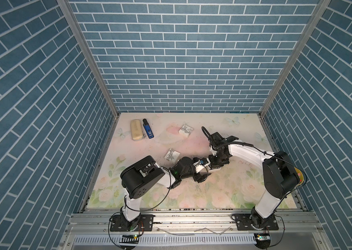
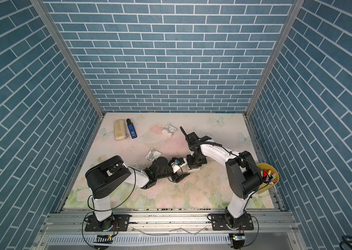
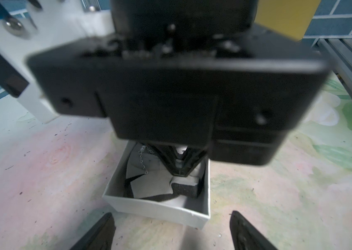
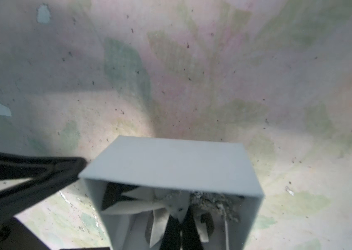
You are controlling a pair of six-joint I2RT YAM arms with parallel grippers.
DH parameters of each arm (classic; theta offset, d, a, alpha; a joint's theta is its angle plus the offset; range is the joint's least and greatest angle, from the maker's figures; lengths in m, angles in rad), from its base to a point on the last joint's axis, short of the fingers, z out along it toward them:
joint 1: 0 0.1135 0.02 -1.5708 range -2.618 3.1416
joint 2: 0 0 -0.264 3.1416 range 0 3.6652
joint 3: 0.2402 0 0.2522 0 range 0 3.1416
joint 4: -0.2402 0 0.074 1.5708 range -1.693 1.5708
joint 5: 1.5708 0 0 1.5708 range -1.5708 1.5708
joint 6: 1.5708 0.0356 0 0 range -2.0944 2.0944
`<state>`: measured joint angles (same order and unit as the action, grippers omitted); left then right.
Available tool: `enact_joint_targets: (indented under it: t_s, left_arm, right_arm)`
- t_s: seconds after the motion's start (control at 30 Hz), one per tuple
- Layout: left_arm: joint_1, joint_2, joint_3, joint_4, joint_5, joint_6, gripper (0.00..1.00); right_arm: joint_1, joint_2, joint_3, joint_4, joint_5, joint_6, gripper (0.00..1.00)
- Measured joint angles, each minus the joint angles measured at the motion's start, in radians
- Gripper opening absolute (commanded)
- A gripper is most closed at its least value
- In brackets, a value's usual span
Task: Take the necklace out of the lift-off lid jewelry box
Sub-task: Take out the inner lining from the jewelry box.
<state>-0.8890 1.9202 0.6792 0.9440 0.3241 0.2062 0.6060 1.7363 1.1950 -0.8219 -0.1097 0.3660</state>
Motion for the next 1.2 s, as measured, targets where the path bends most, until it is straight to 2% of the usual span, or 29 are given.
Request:
enact_joint_targets:
  t_s: [0.13,0.37,0.6,0.7,0.87,1.1,1.2]
  left_arm:
    - [0.0,0.051,0.022,0.006,0.006,0.014,0.87]
    - [0.001,0.06,0.03,0.011,0.006,0.029,0.91]
    - [0.001,0.06,0.034,0.012,-0.006,0.058,1.0]
    - [0.001,0.06,0.035,0.011,-0.006,0.068,0.99]
    - [0.002,0.06,0.036,0.01,0.01,0.071,0.9]
    - [0.003,0.06,0.044,0.016,0.045,0.052,0.9]
    - [0.005,0.061,0.048,0.015,0.056,0.045,0.86]
  right_arm:
    - [0.0,0.0,-0.001,0.0,-0.011,-0.009,0.0]
    - [-0.008,0.0,-0.002,0.0,-0.03,-0.035,0.0]
    - [-0.011,0.0,-0.002,-0.002,-0.039,-0.077,0.0]
    - [-0.011,0.001,-0.002,-0.004,-0.039,-0.087,0.0]
    - [-0.011,0.001,-0.002,-0.005,-0.044,-0.098,0.0]
    - [-0.012,0.001,-0.002,-0.005,-0.053,-0.103,0.0]
    - [-0.013,0.001,-0.002,-0.005,-0.06,-0.102,0.0]
